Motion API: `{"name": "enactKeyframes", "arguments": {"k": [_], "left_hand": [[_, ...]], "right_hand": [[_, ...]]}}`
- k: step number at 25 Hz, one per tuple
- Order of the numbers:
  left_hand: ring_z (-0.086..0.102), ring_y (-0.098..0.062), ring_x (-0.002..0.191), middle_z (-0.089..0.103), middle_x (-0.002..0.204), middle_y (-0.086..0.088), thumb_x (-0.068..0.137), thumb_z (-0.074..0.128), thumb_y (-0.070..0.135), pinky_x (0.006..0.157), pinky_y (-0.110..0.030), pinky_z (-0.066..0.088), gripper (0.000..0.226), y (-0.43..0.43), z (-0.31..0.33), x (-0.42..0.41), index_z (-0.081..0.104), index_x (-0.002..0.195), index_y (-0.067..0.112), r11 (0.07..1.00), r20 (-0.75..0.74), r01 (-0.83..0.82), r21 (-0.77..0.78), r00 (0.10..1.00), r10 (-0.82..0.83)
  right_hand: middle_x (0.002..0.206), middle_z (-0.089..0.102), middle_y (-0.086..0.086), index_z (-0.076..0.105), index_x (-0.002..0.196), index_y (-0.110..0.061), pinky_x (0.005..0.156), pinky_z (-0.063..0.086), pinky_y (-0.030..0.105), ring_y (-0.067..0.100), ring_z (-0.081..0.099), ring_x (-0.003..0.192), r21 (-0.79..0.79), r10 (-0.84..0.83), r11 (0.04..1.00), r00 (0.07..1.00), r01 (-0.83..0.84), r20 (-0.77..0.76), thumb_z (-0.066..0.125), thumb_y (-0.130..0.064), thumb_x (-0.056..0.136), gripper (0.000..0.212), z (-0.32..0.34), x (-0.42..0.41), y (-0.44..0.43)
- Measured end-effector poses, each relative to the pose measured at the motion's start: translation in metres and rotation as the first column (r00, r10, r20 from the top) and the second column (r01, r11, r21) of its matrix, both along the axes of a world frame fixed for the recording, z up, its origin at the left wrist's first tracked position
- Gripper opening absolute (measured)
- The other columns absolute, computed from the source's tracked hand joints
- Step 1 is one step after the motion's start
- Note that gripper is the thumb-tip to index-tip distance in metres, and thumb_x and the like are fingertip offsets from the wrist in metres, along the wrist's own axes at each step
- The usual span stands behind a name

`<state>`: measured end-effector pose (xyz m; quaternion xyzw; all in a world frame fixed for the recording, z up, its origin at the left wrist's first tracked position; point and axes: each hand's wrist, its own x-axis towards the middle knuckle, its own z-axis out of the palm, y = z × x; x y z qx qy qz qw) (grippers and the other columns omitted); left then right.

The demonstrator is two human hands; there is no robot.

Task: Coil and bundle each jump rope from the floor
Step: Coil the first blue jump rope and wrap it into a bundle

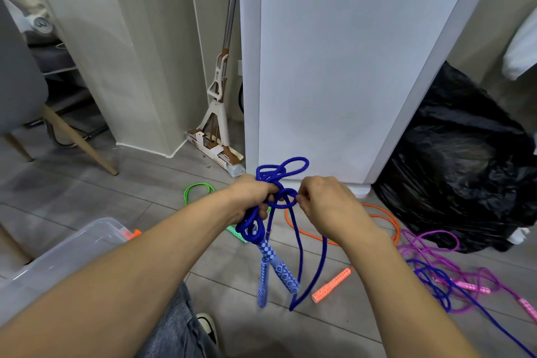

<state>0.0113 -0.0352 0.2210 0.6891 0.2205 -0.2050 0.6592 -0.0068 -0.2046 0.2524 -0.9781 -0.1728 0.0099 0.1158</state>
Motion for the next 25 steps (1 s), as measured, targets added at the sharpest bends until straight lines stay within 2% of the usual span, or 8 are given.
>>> {"name": "enactKeyframes", "arguments": {"k": [2, 6, 10, 13, 16, 22, 23, 25], "left_hand": [[0.040, -0.012, 0.039, 0.054, 0.061, -0.005, 0.093, 0.061, 0.010, 0.041, -0.024, 0.039, 0.008, -0.003, -0.002, 0.003, 0.060, 0.089, 0.003, 0.998, 0.034, -0.031, 0.059, 0.999, 0.029], [0.030, -0.006, 0.034, 0.052, 0.057, 0.000, 0.092, 0.057, 0.009, 0.032, -0.016, 0.031, 0.014, 0.004, 0.011, 0.006, 0.055, 0.079, 0.006, 0.933, -0.149, -0.048, -0.357, 0.989, -0.006], [0.032, -0.006, 0.034, 0.056, 0.070, -0.003, 0.083, 0.060, 0.008, 0.031, -0.017, 0.033, 0.008, 0.016, 0.027, 0.004, 0.055, 0.086, 0.003, 0.760, -0.112, 0.035, -0.649, 0.984, -0.141], [0.030, -0.006, 0.033, 0.063, 0.073, -0.007, 0.081, 0.060, 0.007, 0.030, -0.018, 0.032, 0.012, 0.019, 0.028, 0.002, 0.052, 0.090, 0.003, 0.822, -0.074, 0.080, -0.564, 0.986, -0.147], [0.027, -0.006, 0.034, 0.064, 0.073, -0.009, 0.088, 0.055, 0.006, 0.031, -0.016, 0.030, 0.007, 0.015, 0.021, 0.002, 0.051, 0.093, 0.005, 0.880, -0.094, 0.057, -0.471, 0.989, -0.114], [0.030, -0.005, 0.034, 0.056, 0.064, -0.005, 0.096, 0.051, 0.006, 0.032, -0.015, 0.030, 0.008, 0.016, 0.011, 0.005, 0.053, 0.088, 0.004, 0.925, -0.097, 0.027, -0.379, 0.993, -0.069], [0.030, -0.006, 0.034, 0.054, 0.064, -0.004, 0.097, 0.051, 0.006, 0.032, -0.016, 0.030, 0.009, 0.017, 0.008, 0.006, 0.052, 0.088, 0.004, 0.946, -0.091, 0.000, -0.325, 0.995, -0.031], [0.030, -0.007, 0.033, 0.052, 0.064, -0.004, 0.098, 0.052, 0.005, 0.032, -0.017, 0.030, 0.010, 0.022, 0.004, 0.007, 0.052, 0.087, 0.005, 0.971, -0.061, -0.063, -0.229, 0.997, 0.050]], "right_hand": [[0.092, 0.068, -0.002, 0.066, 0.095, -0.022, 0.073, 0.051, 0.033, 0.020, 0.063, 0.084, 0.133, 0.041, 0.991, 0.995, -0.029, -0.092, 0.059, -0.030, 0.097, 0.011, 0.007, 0.003, -0.012], [0.075, 0.068, -0.002, 0.070, 0.090, -0.012, 0.053, 0.039, 0.022, 0.009, 0.049, 0.052, 0.634, 0.131, 0.763, 0.932, 0.123, -0.338, 0.061, -0.016, 0.097, 0.012, 0.027, 0.007, -0.038], [0.074, 0.067, 0.008, 0.067, 0.090, -0.004, 0.045, 0.033, 0.021, 0.014, 0.039, 0.046, 0.785, 0.114, 0.563, 0.916, 0.259, -0.384, 0.055, -0.007, 0.099, 0.015, 0.038, 0.008, -0.046], [0.075, 0.070, -0.004, 0.068, 0.081, -0.020, 0.058, 0.040, 0.025, 0.005, 0.049, 0.053, 0.601, -0.051, 0.780, 0.974, 0.176, -0.220, 0.060, -0.016, 0.092, 0.014, 0.029, 0.008, -0.040], [0.098, 0.066, -0.016, 0.066, 0.102, -0.037, 0.068, 0.041, 0.022, -0.005, 0.053, 0.067, 0.436, 0.072, 0.898, 0.997, -0.058, -0.017, 0.069, -0.030, 0.087, 0.017, 0.021, 0.000, -0.023], [0.111, 0.060, 0.001, 0.066, 0.117, -0.023, 0.082, 0.046, 0.039, 0.029, 0.059, 0.098, 0.010, 0.178, 0.984, 0.977, -0.180, 0.115, 0.053, -0.022, 0.099, 0.022, 0.005, 0.000, 0.009], [0.112, 0.059, 0.003, 0.065, 0.120, -0.021, 0.082, 0.046, 0.038, 0.028, 0.059, 0.097, 0.030, 0.157, 0.986, 0.981, -0.161, 0.114, 0.051, -0.020, 0.100, 0.024, 0.003, 0.003, 0.007], [0.102, 0.058, 0.002, 0.064, 0.114, -0.020, 0.075, 0.043, 0.030, 0.018, 0.058, 0.083, 0.331, 0.015, 0.943, 0.996, -0.043, 0.086, 0.051, -0.015, 0.100, 0.019, 0.006, 0.010, -0.003]]}}
